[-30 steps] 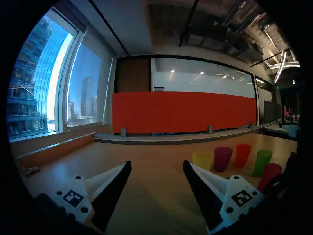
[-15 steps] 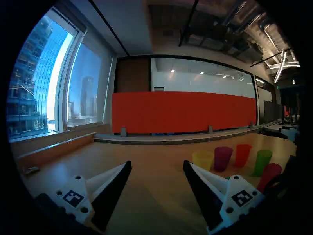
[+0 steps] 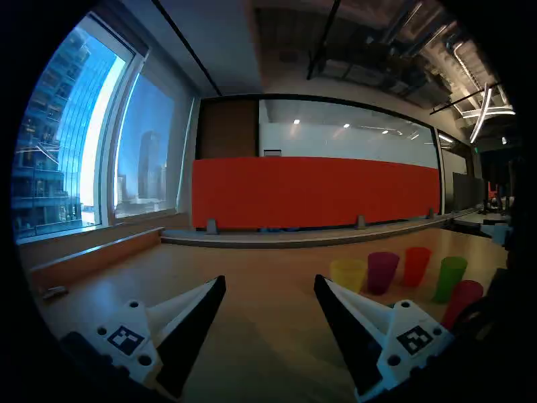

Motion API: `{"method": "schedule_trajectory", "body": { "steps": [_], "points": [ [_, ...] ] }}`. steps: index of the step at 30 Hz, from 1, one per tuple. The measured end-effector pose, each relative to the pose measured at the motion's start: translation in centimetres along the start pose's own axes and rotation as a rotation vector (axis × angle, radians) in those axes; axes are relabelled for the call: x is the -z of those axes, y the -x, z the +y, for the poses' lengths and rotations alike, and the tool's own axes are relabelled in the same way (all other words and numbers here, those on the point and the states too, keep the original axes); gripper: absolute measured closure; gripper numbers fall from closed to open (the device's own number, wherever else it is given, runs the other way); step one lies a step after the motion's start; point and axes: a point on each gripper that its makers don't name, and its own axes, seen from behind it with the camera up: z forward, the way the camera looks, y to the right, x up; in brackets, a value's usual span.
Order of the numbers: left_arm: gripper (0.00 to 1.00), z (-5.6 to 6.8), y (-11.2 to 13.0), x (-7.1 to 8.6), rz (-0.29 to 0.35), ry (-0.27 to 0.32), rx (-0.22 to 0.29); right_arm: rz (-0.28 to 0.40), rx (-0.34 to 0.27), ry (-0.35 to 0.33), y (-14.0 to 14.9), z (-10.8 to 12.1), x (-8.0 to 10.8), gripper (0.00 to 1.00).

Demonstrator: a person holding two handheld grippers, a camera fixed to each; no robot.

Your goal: Pour water

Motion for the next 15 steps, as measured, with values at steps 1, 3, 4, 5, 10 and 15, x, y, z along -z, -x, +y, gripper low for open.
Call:
{"method": "schedule_trajectory", "body": {
  "steps": [1,3,4,5,10,15],
  "points": [
    [0.02,0.0,-0.02,0.0,0.0,0.0,0.0,0.0,0.0,0.0,0.03,-0.01,0.0,0.0],
    [0.02,0.0,-0.06,-0.01,0.0,0.0,0.0,0.0,0.0,0.0,0.1,-0.02,0.0,0.0],
    [0.02,0.0,-0.05,-0.02,0.0,0.0,0.0,-0.001,-0.001,-0.001,0.09,-0.03,0.0,0.0],
    [0.02,0.01,-0.04,-0.04,0.0,0.0,0.0,-0.001,-0.001,-0.001,0.09,-0.04,-0.01,0.0],
    [0.02,0.03,-0.06,-0.1,0.0,0.0,0.0,-0.003,-0.002,-0.001,0.05,-0.07,-0.04,0.0],
    [0.02,0.03,-0.1,-0.08,0.0,0.0,0.0,-0.003,-0.001,-0.001,0.04,-0.07,-0.06,0.0]
  ]
}}
